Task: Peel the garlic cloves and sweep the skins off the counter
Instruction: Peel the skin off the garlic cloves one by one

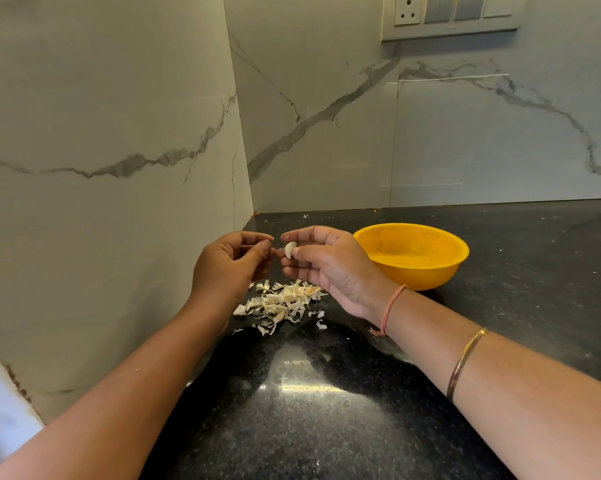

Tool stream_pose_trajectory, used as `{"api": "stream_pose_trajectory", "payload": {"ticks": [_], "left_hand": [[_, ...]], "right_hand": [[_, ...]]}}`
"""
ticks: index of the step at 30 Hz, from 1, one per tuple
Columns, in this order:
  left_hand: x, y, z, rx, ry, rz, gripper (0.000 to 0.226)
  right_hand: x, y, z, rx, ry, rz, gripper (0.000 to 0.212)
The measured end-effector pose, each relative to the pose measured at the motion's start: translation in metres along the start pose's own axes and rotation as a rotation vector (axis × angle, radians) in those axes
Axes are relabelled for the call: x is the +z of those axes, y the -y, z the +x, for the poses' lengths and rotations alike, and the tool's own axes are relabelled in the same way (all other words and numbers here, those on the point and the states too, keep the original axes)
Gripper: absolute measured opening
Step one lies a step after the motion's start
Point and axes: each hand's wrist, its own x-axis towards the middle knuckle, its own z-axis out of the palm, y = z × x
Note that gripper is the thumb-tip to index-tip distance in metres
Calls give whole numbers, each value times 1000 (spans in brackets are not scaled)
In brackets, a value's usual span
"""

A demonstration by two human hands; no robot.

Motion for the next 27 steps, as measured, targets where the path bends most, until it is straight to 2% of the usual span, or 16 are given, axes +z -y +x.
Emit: {"api": "stream_pose_trajectory", "payload": {"ticks": [5, 7, 9, 12, 15, 18, 21, 24, 27], "left_hand": [[0, -1, -1, -3, -12, 55, 11], [0, -1, 0, 0, -28, 92, 11], [0, 0, 0, 11, -35, 134, 12], [0, 0, 1, 27, -15, 206, 19], [0, 2, 1, 13, 11, 244, 16], [-2, 3, 2, 4, 29, 276, 17], [-3, 4, 1, 4, 33, 313, 14], [-3, 4, -1, 0, 54, 351, 11], [-2, 4, -2, -11, 45, 390, 6]], "right_hand": [[0, 1, -1, -8, 6, 7, 16], [0, 3, -1, -33, -10, -59, 15], [1, 6, -2, -130, -69, -302, 11], [1, 13, -2, -403, -177, -843, 11], [-1, 26, -5, -549, -220, -1067, 7], [-11, 41, -4, -588, -318, -1256, 8], [-25, 53, -3, -460, -435, -1421, 15], [-31, 56, -4, -179, -423, -1551, 22], [-34, 53, -8, -32, -396, -1607, 24]]}}
